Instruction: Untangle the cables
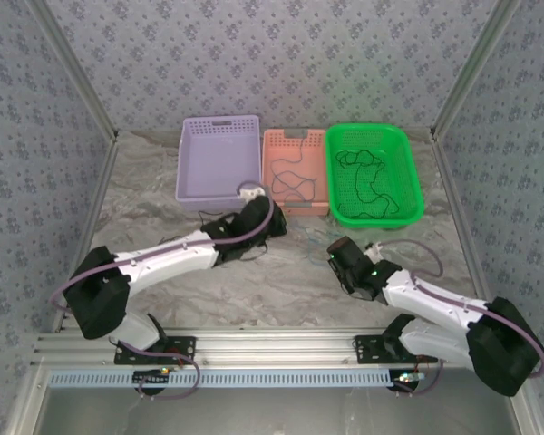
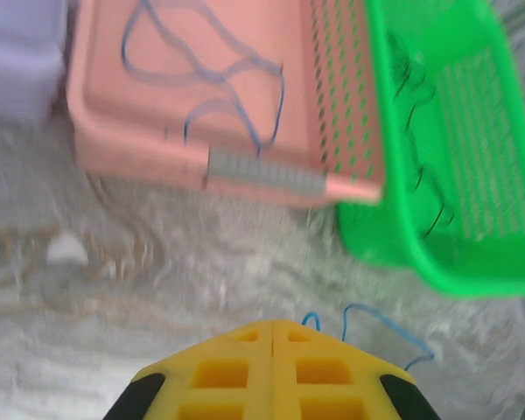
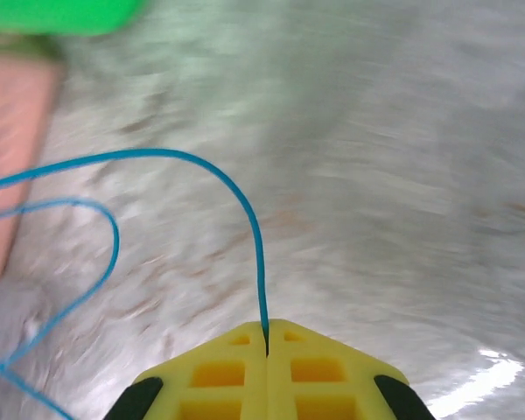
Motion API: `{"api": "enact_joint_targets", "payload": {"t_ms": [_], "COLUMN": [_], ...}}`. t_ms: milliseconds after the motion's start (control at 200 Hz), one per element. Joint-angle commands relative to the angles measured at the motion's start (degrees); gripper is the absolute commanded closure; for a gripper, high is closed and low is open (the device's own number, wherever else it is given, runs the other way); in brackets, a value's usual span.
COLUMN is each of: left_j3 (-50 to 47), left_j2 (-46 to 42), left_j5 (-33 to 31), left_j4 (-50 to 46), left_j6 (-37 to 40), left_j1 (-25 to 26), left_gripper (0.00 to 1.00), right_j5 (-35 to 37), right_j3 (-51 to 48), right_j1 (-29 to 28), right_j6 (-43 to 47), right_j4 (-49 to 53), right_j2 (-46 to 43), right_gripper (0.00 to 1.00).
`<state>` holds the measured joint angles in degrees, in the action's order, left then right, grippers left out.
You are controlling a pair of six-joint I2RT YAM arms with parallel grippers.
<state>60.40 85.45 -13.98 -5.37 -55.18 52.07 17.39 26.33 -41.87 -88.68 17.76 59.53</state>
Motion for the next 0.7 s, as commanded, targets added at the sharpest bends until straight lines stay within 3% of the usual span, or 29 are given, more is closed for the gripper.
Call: {"api": "enact_joint_targets", "payload": {"t_ms": [0,120,230,445,695], "left_j3": [7.93,15.18,21.62,33.88,39.4], "left_j2": [-2.98,-1.61,0.03,4.61,6.17], "left_j5": [7.78,15.42,21.49,29.34,30.59], "left_j4": [-2.84,-4.75,-5.71,-10.17,-13.27], "left_j6": [7.86,11.87,13.33,14.97,15.97], "left_j1": [-5.15,-11.66,-17.41,-24.43,-27.08], "left_gripper": [1.0,1.0,1.0,1.0,1.0], "right_j5": [0.01,-7.16,-8.83,-4.46,-3.16], "right_j3": [2.83,4.41,7.66,11.2,14.15], "right_j1": [0.18,0.04,-1.51,-4.54,-7.63], "right_j6": [23.9,36.82,44.3,48.89,52.12], "right_j4": [1.53,2.0,6.07,10.39,12.4], "right_j2": [-2.96,-3.34,-1.84,-0.67,3.46], "right_gripper": [1.0,1.0,1.0,1.0,1.0]}}
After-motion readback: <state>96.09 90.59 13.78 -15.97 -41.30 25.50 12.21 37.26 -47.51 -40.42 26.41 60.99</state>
